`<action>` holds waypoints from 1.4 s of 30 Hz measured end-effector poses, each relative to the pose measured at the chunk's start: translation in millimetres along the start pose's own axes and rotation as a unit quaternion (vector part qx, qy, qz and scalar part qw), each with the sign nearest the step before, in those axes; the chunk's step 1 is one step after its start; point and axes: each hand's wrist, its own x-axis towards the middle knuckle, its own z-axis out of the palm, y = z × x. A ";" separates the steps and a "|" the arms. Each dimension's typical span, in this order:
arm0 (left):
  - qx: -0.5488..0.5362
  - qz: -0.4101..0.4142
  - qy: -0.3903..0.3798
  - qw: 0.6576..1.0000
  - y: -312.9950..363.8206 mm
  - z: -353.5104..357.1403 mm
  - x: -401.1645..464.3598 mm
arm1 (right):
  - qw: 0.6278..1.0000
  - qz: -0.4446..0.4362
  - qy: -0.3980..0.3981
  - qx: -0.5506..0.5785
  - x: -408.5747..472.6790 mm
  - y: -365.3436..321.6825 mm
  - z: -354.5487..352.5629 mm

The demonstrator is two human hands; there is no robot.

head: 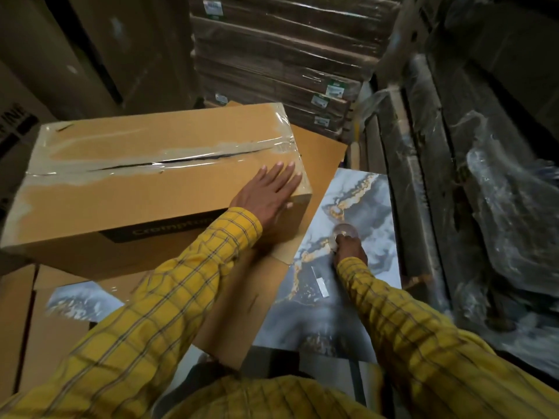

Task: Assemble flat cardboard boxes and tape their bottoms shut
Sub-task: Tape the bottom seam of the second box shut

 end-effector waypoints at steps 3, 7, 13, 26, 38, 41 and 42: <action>-0.005 0.000 0.003 1.000 -0.9 0.5 0.7 | 1.000 0.011 0.014 0.011 -1.8 -0.1 6.1; -0.009 0.010 -0.001 1.000 -3.0 -0.3 -0.5 | 0.998 0.034 0.060 0.005 -11.7 -9.9 2.3; -0.015 0.042 -0.029 0.999 -8.7 -5.3 -0.7 | 0.958 0.015 0.264 0.114 -43.5 -59.7 -24.1; -0.211 0.220 -0.045 0.951 -99.3 -19.9 8.1 | 0.839 -0.021 0.449 0.306 -110.2 -225.3 -78.5; -0.055 -0.121 -0.102 0.986 -288.4 -21.6 40.2 | 0.862 0.066 0.181 0.468 -152.5 -359.2 -29.3; -0.115 -0.181 -0.139 0.967 -315.8 -10.1 31.3 | 0.864 0.076 0.184 0.462 -150.2 -364.3 -32.5; -0.122 -0.179 -0.135 0.967 -319.0 -7.9 29.4 | 0.863 0.082 0.187 0.463 -148.5 -364.4 -36.1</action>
